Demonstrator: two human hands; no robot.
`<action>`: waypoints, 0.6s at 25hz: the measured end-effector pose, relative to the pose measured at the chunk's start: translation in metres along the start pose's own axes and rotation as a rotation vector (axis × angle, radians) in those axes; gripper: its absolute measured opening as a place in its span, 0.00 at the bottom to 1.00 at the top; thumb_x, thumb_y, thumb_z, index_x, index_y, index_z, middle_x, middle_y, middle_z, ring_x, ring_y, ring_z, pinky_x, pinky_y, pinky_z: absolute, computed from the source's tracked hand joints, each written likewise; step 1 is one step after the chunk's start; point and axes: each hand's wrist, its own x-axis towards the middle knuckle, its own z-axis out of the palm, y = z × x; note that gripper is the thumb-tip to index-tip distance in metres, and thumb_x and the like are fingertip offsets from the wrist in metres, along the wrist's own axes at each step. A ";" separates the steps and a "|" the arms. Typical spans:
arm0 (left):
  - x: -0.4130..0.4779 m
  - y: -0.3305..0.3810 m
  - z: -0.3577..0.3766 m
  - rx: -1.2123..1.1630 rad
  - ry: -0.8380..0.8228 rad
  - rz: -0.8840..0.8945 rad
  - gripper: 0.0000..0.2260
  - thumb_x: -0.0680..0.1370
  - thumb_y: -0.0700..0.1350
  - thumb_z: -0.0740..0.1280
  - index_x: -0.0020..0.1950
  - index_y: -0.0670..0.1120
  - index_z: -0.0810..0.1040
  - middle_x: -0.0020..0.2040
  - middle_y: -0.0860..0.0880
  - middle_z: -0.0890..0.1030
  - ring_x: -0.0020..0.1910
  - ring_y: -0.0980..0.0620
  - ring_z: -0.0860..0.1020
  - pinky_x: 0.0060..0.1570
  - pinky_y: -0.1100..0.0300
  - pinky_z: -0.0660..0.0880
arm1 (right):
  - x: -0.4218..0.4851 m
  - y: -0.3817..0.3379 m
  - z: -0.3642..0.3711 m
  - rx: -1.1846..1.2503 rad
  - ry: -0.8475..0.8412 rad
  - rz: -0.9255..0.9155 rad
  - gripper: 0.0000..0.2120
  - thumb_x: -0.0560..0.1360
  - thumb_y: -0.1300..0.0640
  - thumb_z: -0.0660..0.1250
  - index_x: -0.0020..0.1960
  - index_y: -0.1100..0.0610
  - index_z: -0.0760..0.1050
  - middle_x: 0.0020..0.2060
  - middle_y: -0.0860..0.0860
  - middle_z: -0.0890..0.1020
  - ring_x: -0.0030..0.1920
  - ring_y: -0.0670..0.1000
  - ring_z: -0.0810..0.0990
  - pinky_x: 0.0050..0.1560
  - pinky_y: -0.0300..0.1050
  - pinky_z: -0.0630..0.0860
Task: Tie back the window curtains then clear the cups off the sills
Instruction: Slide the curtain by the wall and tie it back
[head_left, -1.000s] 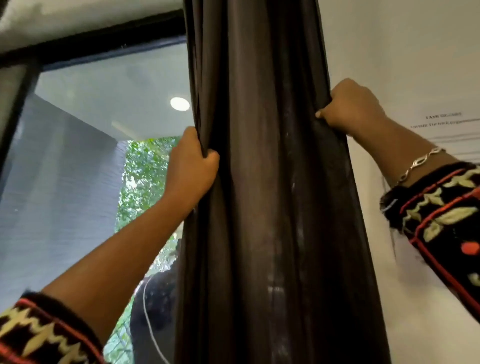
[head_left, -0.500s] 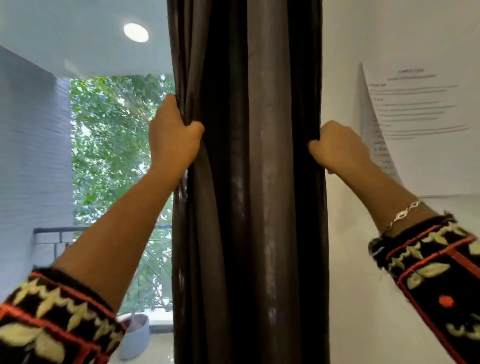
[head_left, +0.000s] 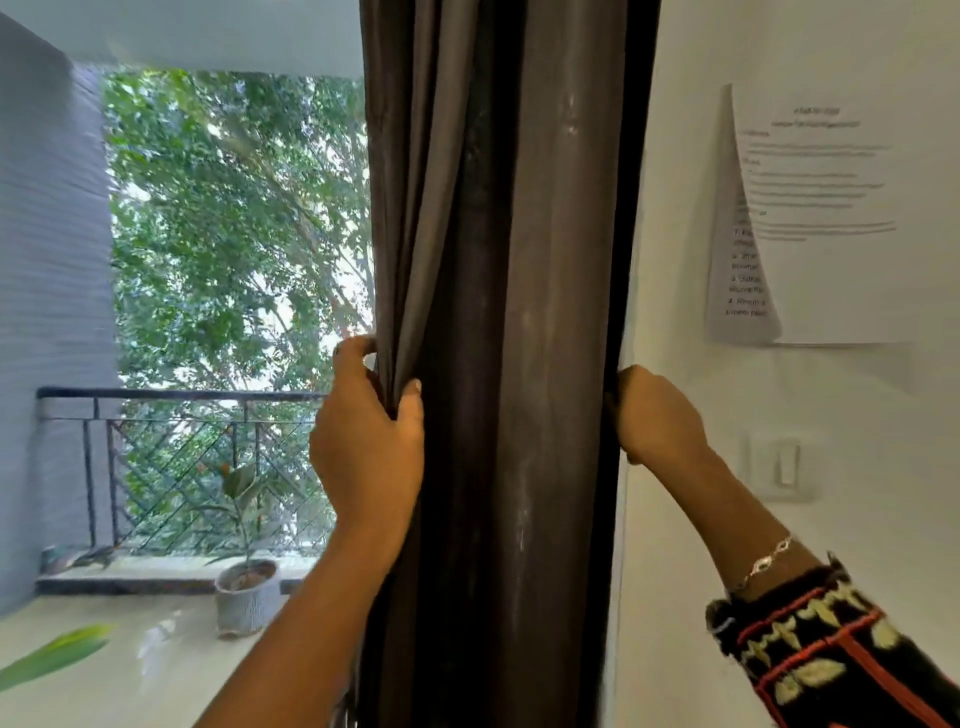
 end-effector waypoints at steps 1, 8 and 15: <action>-0.011 -0.001 -0.001 0.005 0.042 -0.001 0.16 0.73 0.41 0.68 0.60 0.46 0.70 0.43 0.49 0.77 0.38 0.48 0.74 0.36 0.60 0.60 | -0.009 0.002 0.007 0.000 -0.014 0.004 0.16 0.73 0.72 0.56 0.31 0.58 0.60 0.26 0.52 0.67 0.26 0.50 0.66 0.26 0.39 0.59; -0.076 -0.025 0.001 0.018 0.030 -0.044 0.21 0.72 0.40 0.68 0.63 0.43 0.69 0.56 0.44 0.77 0.54 0.44 0.76 0.50 0.59 0.70 | -0.070 0.022 0.052 -0.010 -0.072 0.060 0.17 0.75 0.69 0.55 0.30 0.56 0.59 0.28 0.50 0.67 0.27 0.47 0.65 0.25 0.39 0.56; -0.168 -0.030 0.021 -0.079 -0.340 0.178 0.30 0.76 0.53 0.61 0.73 0.47 0.51 0.75 0.47 0.56 0.74 0.52 0.54 0.72 0.54 0.58 | -0.115 0.026 0.086 -0.052 -0.143 0.076 0.07 0.78 0.62 0.58 0.44 0.63 0.73 0.43 0.57 0.80 0.40 0.56 0.77 0.33 0.40 0.64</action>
